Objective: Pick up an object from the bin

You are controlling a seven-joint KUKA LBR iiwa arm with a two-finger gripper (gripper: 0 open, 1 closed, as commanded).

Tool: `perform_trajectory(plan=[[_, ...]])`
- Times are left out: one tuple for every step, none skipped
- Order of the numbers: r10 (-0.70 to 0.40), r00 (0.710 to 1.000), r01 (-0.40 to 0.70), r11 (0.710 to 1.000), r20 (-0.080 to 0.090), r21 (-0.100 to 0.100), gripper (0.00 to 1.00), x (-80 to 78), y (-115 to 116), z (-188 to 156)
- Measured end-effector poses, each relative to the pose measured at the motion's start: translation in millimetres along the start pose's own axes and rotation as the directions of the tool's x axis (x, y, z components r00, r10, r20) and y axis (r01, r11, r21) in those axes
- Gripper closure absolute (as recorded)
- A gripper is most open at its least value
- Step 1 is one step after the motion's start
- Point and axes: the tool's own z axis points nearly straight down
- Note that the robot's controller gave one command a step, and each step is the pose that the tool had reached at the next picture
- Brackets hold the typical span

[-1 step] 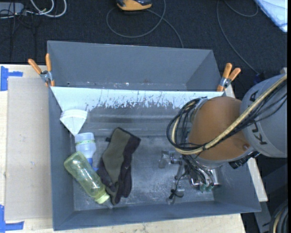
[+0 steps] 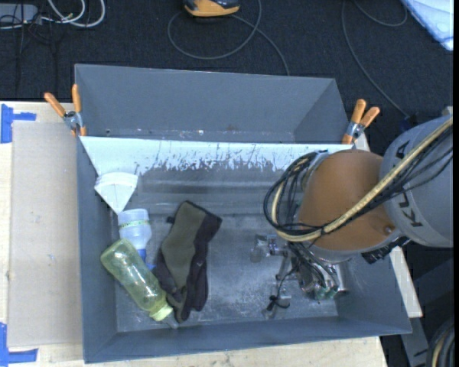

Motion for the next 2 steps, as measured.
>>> perform_trajectory(plan=[[0.1, 0.995, -0.1, 0.995, -0.002, 0.0, 0.0, -30.1, 79.0, 57.3], [0.03, 1.0, -0.03, 1.0, -0.007, 0.0, 0.0, -32.3, 37.8, 62.7]])
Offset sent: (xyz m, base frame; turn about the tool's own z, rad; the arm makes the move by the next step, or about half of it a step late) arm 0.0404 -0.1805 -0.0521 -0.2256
